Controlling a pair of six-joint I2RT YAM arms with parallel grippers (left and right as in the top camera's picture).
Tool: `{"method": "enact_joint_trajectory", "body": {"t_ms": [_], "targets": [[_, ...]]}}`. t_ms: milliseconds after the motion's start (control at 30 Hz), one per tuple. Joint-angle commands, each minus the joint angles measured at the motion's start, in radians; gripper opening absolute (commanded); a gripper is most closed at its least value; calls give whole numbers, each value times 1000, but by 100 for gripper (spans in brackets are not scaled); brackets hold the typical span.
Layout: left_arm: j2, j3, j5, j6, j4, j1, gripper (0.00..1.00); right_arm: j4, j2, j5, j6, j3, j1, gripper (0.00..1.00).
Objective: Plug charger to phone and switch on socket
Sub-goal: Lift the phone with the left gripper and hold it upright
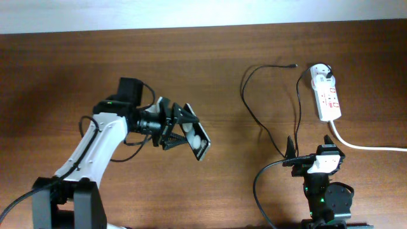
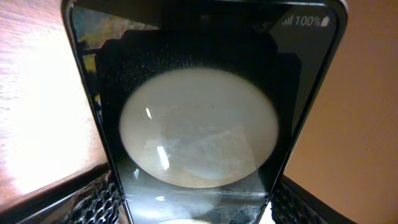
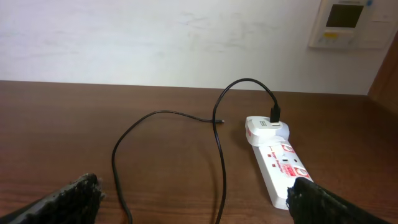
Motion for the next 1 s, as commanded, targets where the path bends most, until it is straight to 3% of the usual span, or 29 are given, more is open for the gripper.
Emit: {"method": "enact_joint_trajectory", "body": {"t_ms": [0,100,367,967], "targets": [[0,3,68,-6,5,37,58,-8,-7,-5,-4,-5,10,99],[0,3,85,-6,5,38,60,-8,-7,-5,-4,-5,10,99],[0,3,391,28,5,37,59,-8,-7,-5,-4,-5,10,99],[0,3,393,28,5,38,59,-8,-7,-5,-4,-5,10,98]]}}
